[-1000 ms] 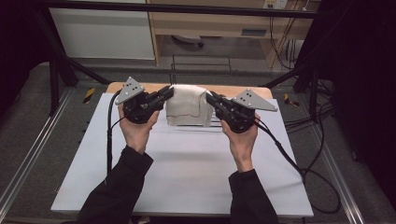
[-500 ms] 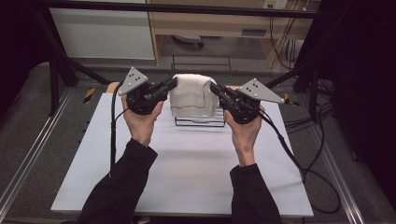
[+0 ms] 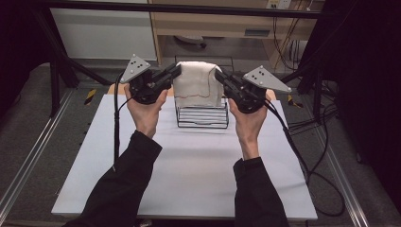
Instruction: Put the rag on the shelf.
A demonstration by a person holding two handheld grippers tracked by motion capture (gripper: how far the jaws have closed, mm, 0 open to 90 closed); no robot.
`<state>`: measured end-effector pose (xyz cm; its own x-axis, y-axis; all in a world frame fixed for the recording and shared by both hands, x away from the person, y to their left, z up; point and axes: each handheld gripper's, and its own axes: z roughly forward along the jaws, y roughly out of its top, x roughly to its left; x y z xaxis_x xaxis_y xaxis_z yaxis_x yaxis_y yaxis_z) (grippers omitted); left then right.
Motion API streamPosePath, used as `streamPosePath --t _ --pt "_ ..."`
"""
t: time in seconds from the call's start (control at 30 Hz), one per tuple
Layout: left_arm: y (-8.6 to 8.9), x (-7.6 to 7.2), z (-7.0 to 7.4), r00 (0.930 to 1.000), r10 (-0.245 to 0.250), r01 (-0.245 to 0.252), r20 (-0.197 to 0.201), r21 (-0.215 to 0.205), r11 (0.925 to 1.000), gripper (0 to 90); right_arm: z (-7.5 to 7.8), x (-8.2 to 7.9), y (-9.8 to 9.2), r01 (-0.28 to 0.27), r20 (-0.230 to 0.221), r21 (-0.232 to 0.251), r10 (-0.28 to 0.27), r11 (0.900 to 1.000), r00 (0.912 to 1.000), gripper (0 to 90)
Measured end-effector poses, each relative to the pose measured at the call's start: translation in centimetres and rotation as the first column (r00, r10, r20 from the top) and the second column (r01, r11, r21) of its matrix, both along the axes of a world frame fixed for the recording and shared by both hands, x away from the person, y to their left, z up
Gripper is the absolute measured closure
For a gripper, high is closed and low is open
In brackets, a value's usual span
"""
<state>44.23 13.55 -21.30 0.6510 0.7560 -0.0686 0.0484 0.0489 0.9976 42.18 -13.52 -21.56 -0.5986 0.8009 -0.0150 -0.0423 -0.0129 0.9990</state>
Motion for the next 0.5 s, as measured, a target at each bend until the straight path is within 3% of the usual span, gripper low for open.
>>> streamPosePath --t 0.5 --pt "-0.9 1.9 2.4 0.9992 0.022 -0.021 0.034 -0.025 0.9995 83.1 2.6 1.7 -0.4 0.024 0.04 0.006 -0.025 1.0 0.9989 84.0"
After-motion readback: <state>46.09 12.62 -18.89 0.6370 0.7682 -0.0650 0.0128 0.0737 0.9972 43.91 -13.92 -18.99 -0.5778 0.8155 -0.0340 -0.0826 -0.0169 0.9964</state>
